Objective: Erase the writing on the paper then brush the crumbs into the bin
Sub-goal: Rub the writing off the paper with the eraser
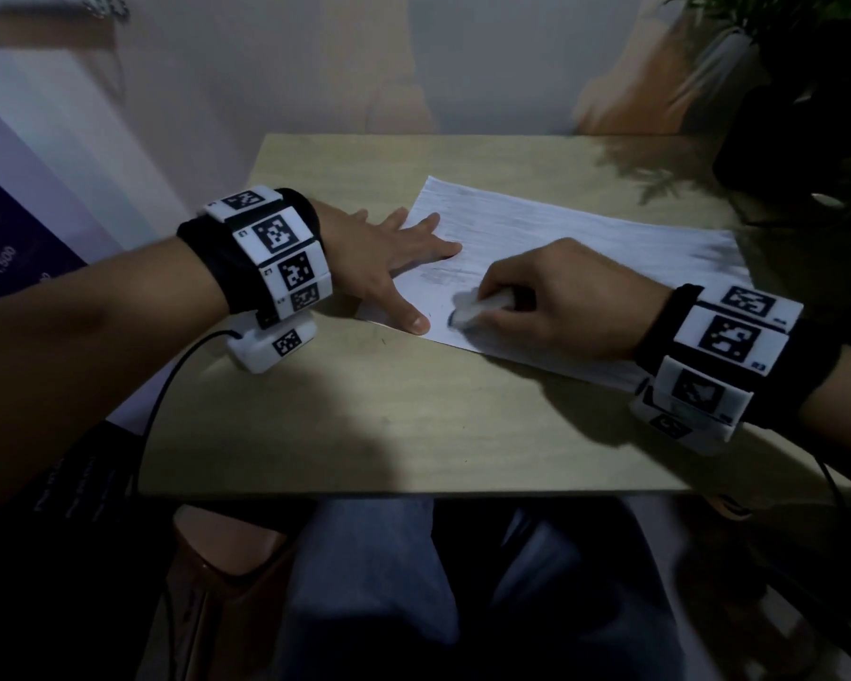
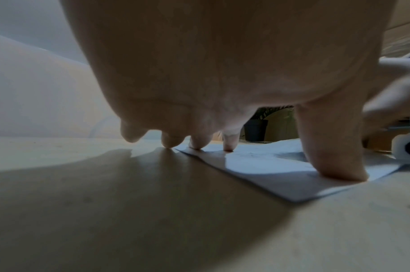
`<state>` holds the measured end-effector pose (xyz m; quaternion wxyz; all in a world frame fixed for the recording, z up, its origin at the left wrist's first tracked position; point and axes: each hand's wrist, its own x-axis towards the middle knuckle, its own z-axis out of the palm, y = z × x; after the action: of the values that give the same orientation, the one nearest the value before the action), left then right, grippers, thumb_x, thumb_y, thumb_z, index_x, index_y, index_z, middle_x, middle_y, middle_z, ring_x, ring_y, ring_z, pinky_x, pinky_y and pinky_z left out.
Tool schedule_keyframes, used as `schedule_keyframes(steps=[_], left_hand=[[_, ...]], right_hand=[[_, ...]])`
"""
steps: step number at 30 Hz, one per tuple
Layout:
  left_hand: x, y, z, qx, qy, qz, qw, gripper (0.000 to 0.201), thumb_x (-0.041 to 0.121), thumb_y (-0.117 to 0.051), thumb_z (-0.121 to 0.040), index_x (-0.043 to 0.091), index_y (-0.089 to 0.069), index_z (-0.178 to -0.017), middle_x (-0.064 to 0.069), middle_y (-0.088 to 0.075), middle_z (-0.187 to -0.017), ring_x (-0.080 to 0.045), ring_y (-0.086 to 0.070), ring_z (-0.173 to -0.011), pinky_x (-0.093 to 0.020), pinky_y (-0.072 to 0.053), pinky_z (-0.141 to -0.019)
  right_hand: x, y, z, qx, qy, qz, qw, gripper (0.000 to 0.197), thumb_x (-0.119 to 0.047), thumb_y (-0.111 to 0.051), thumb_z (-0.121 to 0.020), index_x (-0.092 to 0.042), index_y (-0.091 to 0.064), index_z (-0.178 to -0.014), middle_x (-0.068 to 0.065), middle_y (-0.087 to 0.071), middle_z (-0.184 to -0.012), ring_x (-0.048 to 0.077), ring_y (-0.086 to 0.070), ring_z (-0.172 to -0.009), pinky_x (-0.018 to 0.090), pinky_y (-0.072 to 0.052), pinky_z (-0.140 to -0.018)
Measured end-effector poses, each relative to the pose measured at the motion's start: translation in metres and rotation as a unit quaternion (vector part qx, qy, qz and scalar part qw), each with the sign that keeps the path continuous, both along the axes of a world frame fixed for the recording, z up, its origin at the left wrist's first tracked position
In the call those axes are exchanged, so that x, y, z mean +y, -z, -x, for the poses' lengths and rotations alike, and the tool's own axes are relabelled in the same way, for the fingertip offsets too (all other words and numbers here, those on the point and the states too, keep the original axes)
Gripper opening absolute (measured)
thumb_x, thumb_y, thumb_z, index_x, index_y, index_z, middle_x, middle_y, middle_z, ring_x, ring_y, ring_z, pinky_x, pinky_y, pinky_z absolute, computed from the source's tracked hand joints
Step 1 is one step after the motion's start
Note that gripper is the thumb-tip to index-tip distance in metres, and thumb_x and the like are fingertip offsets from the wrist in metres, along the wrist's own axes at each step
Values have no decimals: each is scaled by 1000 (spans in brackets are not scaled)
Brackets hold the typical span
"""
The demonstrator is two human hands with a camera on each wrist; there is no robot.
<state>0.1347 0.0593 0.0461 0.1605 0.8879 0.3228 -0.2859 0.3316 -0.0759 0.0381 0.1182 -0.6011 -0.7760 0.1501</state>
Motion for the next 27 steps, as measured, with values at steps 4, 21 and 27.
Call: schedule_keyframes(steps=[4,21,27], left_hand=[[-1,-1,0,6,2,-1,1000,108,76,-58,-82,48,13,-157,10,31,-165,-20,27,-153,-54,14,-123],[0,-2,0,9,0,6,1000,100,68,-57,-90,48,14,-158,11,31,-165,-18,27,-152,-53,14,-123],[0,-1,-1,11,4,3,1000,102,71,-57,-87,49,14,-157,12,31,-165,-19,27,-153,-55,14,-123]], right_hand=[[-5,-4,6,45,-34,27,998,36,-58,-59,-88,-27,-72,-98,-9,-68,-78,8,-60,-74,26,-48,-71],[0,3,10,-6,-108,-24,994,37,-53,-49,-96,-27,-73,-104,-12,-58,-84,13,-56,-78,36,-49,-75],[-2,1,6,29,-96,-28,995,25,-40,-55,-88,-24,-72,-96,-12,-65,-90,10,-59,-82,40,-51,-79]])
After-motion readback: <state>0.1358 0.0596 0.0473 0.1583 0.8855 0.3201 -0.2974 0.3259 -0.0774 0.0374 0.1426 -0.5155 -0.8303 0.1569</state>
